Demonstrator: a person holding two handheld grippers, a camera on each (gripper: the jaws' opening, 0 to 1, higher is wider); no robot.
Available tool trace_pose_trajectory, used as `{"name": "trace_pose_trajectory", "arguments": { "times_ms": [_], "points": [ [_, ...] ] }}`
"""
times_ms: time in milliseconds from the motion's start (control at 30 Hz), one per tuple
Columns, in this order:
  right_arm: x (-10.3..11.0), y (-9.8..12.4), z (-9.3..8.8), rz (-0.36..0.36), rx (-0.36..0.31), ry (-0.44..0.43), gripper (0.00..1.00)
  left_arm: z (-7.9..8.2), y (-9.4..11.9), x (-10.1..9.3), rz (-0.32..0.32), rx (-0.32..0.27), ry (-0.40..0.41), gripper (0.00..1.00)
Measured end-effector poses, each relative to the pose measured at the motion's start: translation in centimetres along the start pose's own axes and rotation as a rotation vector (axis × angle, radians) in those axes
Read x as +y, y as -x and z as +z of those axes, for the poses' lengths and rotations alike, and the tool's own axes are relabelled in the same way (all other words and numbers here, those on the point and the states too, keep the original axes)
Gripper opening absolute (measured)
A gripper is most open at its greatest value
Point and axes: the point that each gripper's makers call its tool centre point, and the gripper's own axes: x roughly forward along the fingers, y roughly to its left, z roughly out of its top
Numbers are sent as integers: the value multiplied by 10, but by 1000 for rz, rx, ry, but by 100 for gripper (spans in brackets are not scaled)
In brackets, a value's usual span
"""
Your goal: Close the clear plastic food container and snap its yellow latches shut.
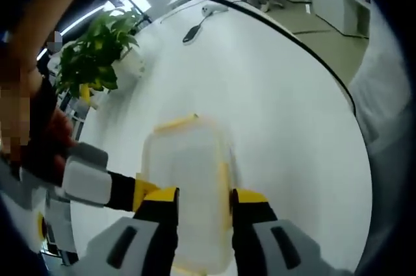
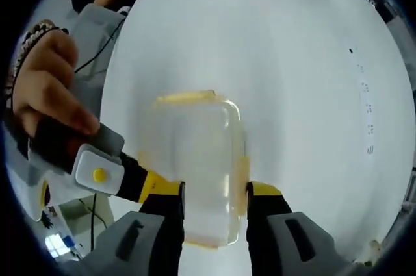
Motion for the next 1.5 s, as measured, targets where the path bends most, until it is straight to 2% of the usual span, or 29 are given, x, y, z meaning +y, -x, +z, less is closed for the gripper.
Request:
{"name": "trace_pose_trajectory", "arguments": {
  "times_ms": [233,333,433,733,833,900,933,1033,1267,1400,1500],
  "points": [
    [0,0,-1,-3,28,15,31,1,1,-4,-6,-33,0,26],
    [0,0,-1,-3,12,2,29,0,-2,-4,15,-6,-52,28],
    [2,0,-1,-2,16,10,28,1,-2,-5,9,14,-58,29],
    [0,-2,1,-10,27,23,28,-1,-3,-6,18,9,-73,30],
    [-1,0,0,12,10,22,31,-1,-2,-6,28,0,-71,30],
    [0,2,5,-43,-25,151,31,-1,-1,-6,38,-9,-66,30],
    [2,3,4,-61,-35,130,31,0,-1,-6,44,-8,-68,30],
    [2,4,3,-79,-63,139,31,-1,-3,-7,71,22,-104,30],
    [4,3,4,-83,-90,148,32,-1,-3,-6,98,60,-105,30],
    [3,3,5,-56,-109,159,33,-2,-3,-7,122,44,-102,30],
    [1,1,2,1,-120,85,34,-2,-3,-7,135,27,-95,30]
  ]
}}
